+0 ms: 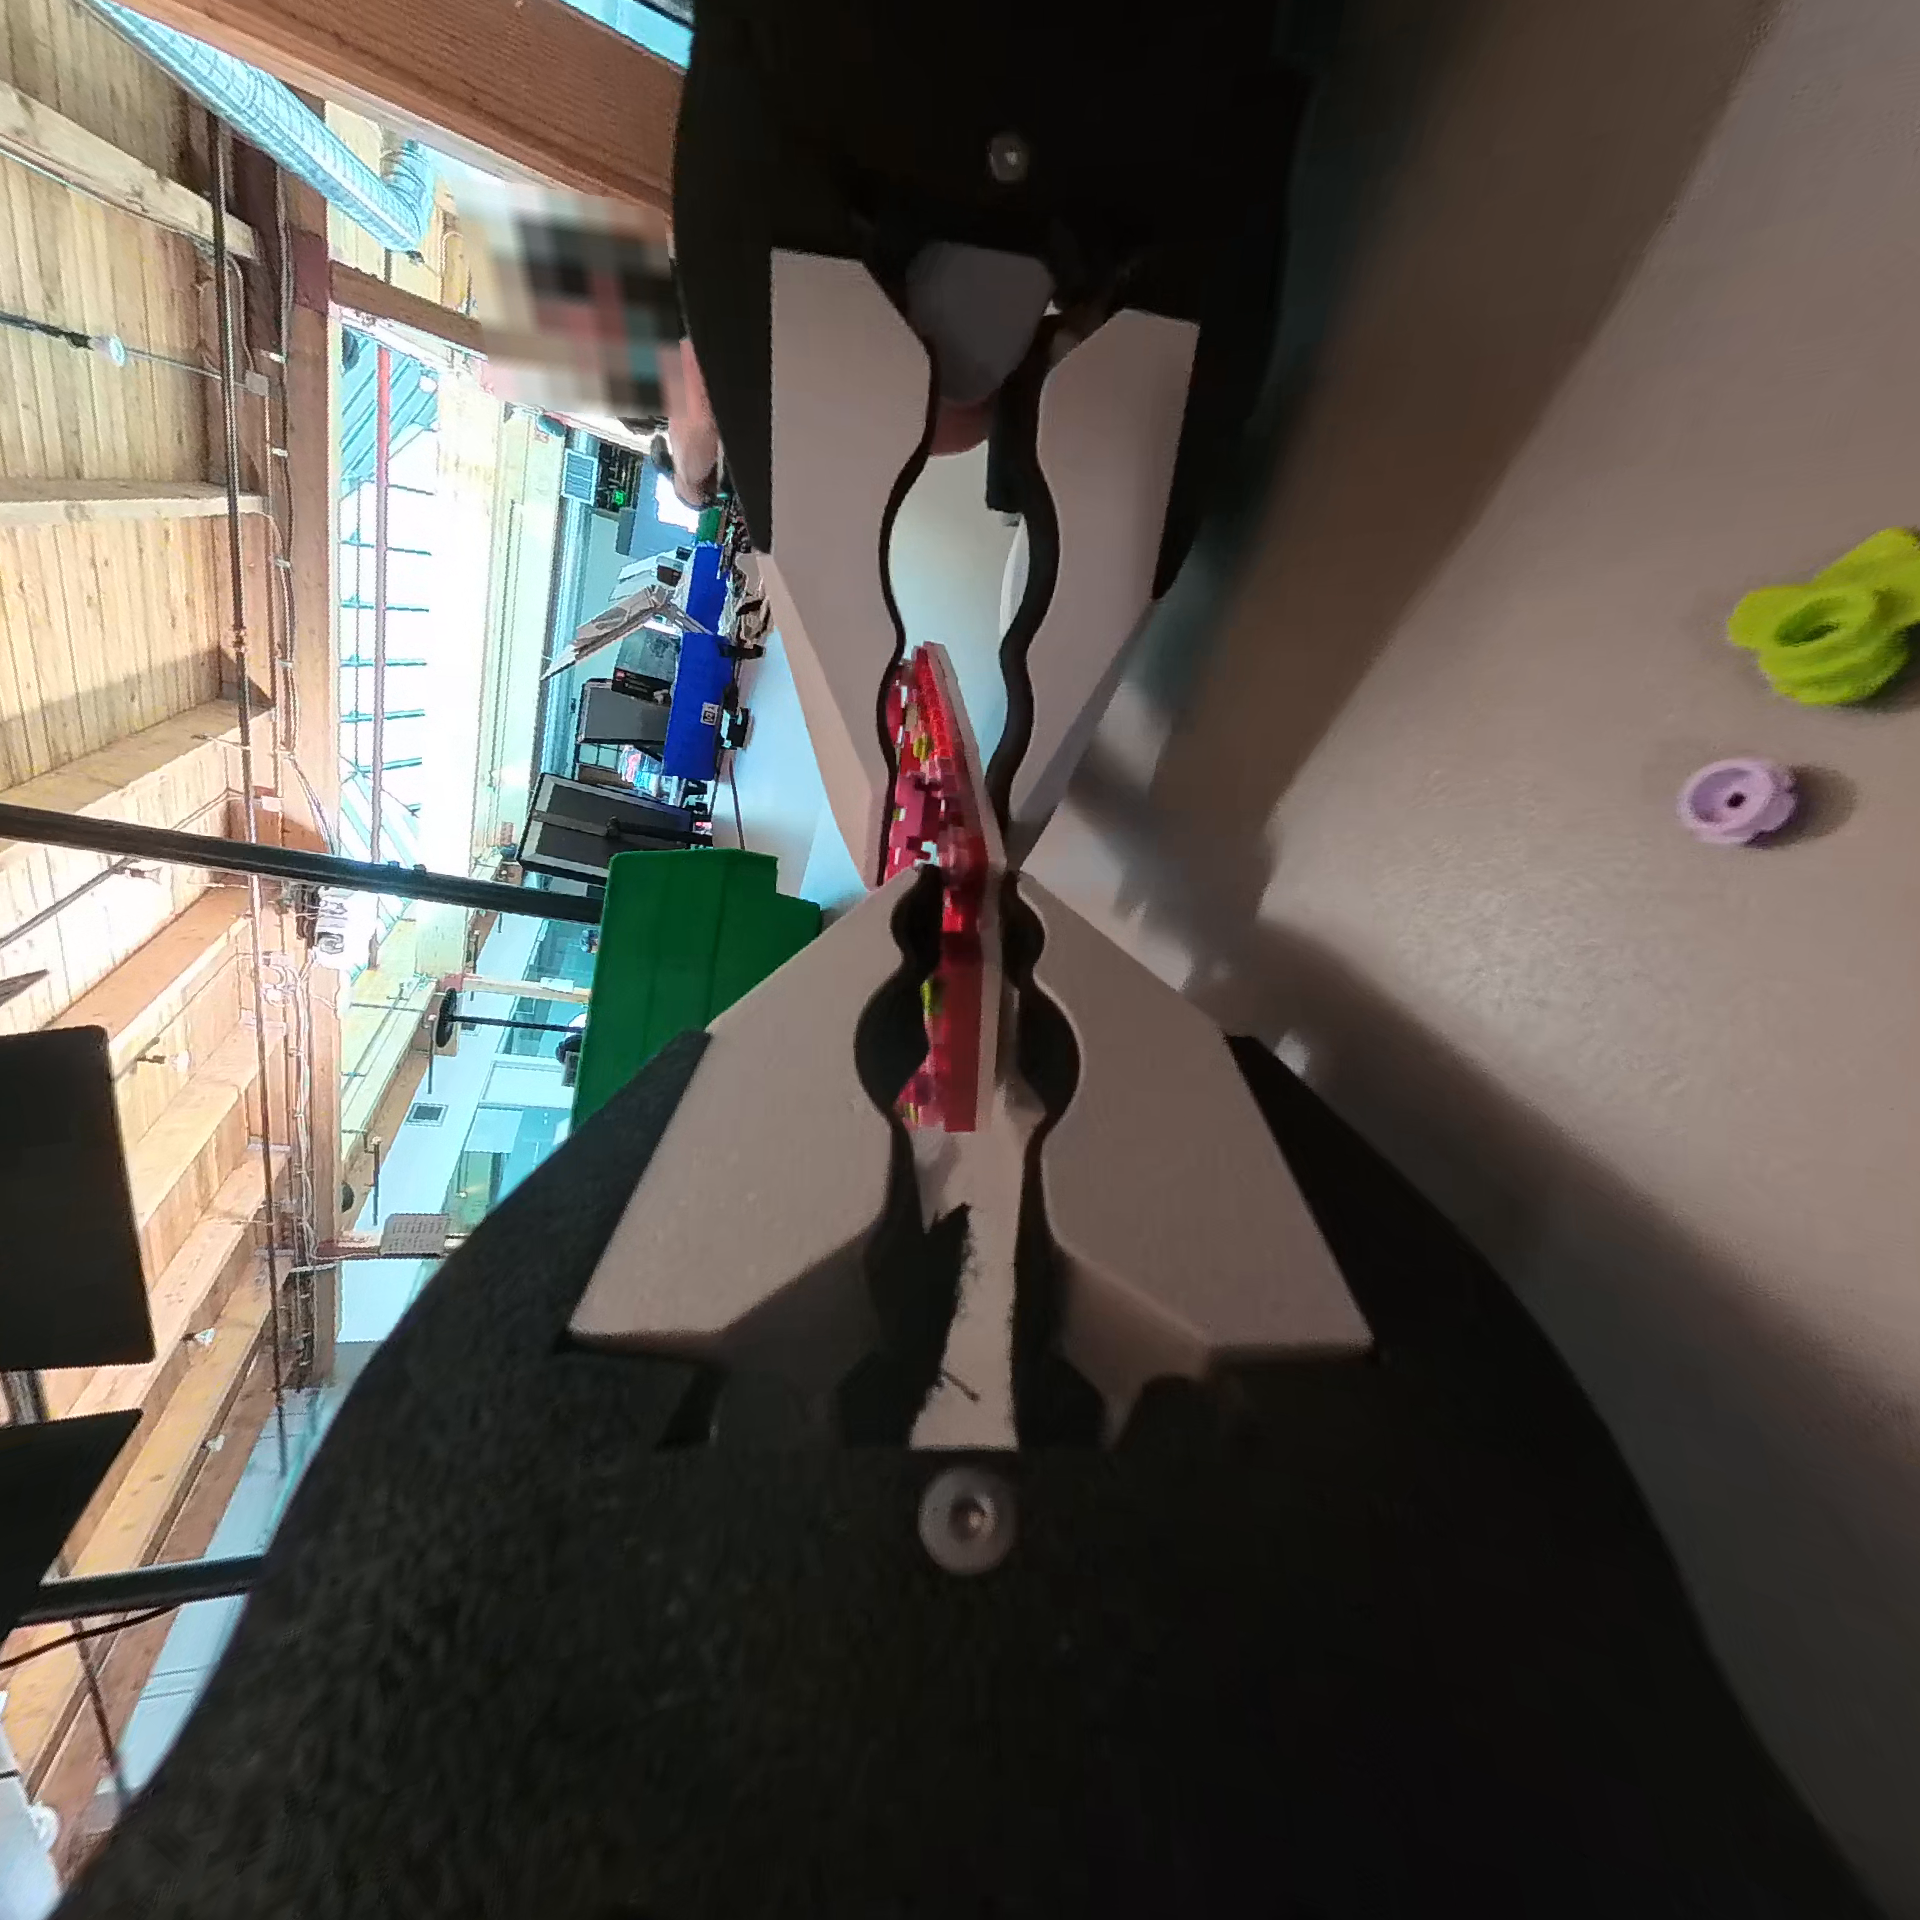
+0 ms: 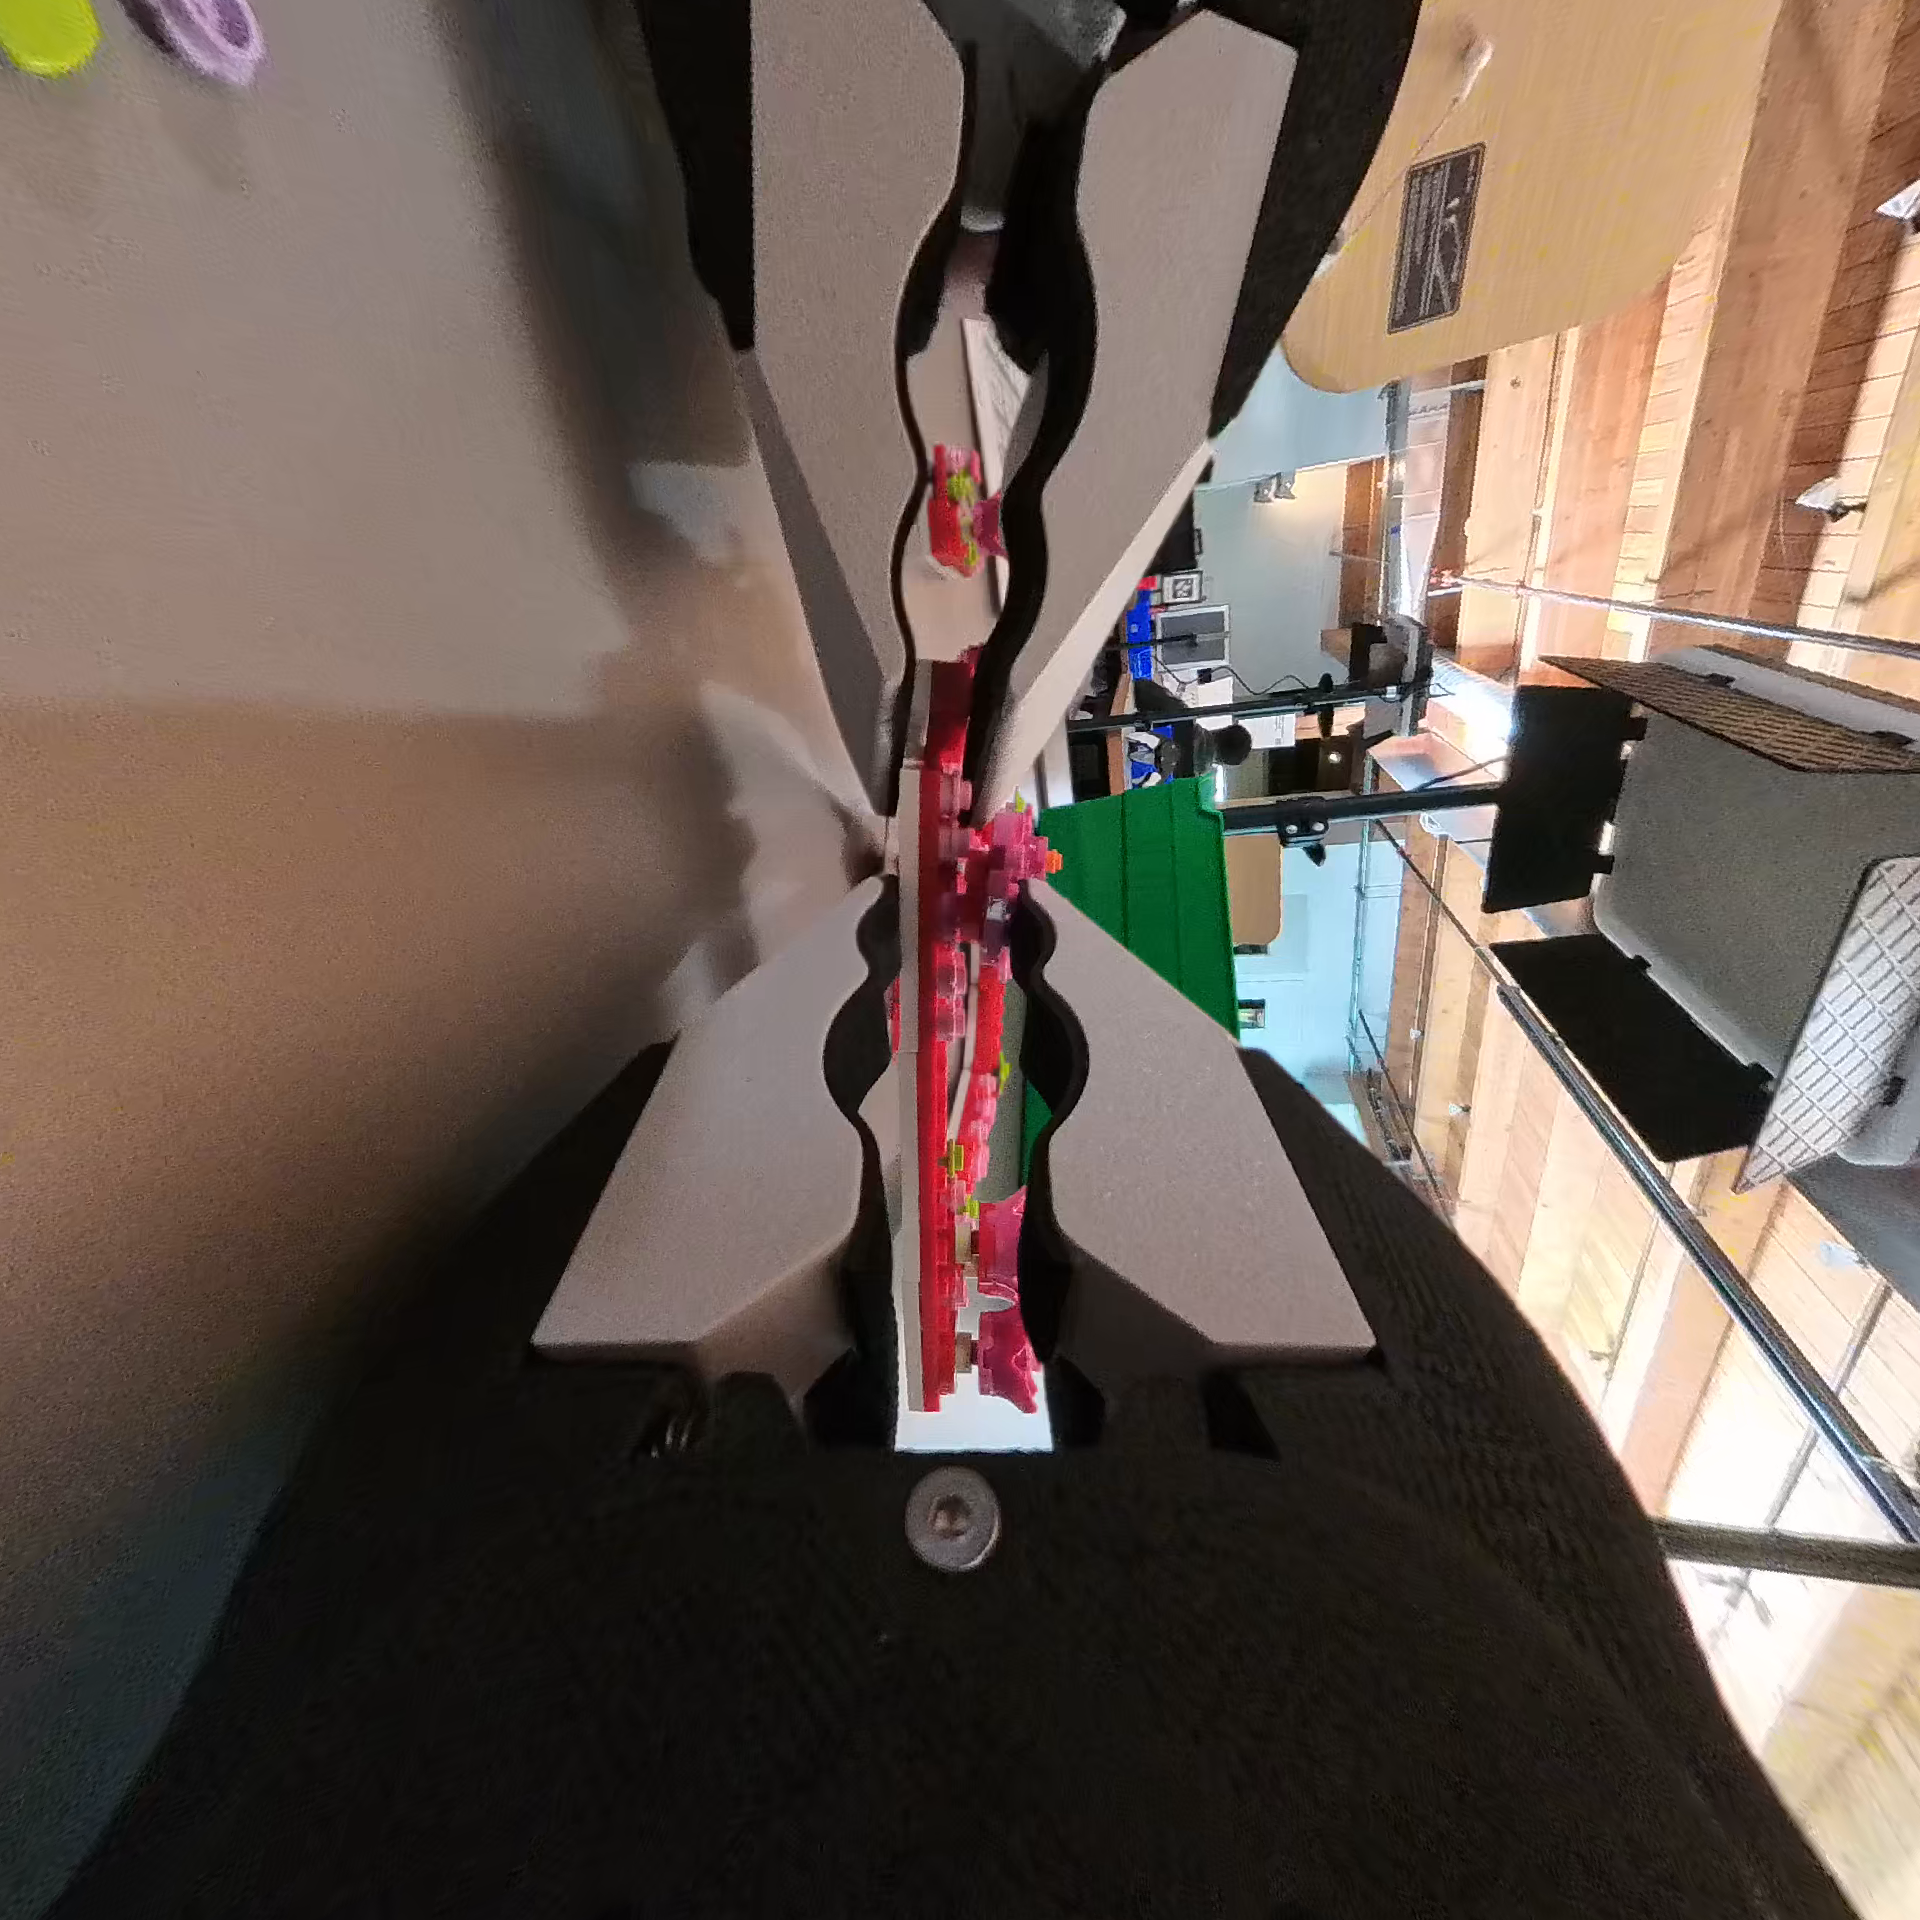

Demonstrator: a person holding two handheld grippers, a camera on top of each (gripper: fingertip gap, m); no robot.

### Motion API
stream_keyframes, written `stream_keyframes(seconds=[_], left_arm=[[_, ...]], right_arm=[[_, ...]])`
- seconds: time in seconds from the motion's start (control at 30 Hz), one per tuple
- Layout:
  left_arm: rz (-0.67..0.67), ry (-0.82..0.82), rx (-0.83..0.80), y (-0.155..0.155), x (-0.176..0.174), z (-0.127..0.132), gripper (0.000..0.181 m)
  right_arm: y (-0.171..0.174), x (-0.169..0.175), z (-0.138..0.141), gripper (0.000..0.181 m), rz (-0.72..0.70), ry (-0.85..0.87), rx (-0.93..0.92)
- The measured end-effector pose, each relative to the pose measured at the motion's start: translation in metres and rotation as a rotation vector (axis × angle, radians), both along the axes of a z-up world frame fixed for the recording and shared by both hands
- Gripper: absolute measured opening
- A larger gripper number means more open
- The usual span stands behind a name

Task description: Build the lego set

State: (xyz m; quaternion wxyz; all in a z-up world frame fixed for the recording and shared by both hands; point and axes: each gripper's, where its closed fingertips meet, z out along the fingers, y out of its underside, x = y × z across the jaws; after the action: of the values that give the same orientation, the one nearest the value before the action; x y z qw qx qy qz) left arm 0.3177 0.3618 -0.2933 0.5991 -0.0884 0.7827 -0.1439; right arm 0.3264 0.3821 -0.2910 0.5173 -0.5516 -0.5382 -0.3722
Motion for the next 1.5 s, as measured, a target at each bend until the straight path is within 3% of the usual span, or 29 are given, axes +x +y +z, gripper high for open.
stream_keyframes(seconds=[0.2, 0.5, 1.0, 1.2, 1.5], left_arm=[[-0.001, 0.004, 0.021, -0.001, 0.000, -0.003, 0.008], [-0.003, -0.029, -0.038, 0.002, -0.001, 0.009, 0.008], [-0.008, -0.062, -0.109, 0.001, -0.001, 0.020, 0.008], [-0.014, -0.053, -0.094, -0.001, -0.001, 0.017, 0.008], [-0.019, -0.035, -0.067, -0.002, -0.002, 0.012, 0.008]], right_arm=[[-0.001, 0.000, -0.003, 0.019, -0.007, 0.000, -0.032], [0.001, -0.002, 0.003, 0.021, -0.018, 0.278, -0.209], [0.000, -0.002, 0.010, 0.023, 0.028, 0.452, -0.323], [-0.002, -0.002, 0.007, 0.022, 0.052, 0.398, -0.322], [-0.004, 0.001, 0.003, 0.021, 0.063, 0.172, -0.195]])
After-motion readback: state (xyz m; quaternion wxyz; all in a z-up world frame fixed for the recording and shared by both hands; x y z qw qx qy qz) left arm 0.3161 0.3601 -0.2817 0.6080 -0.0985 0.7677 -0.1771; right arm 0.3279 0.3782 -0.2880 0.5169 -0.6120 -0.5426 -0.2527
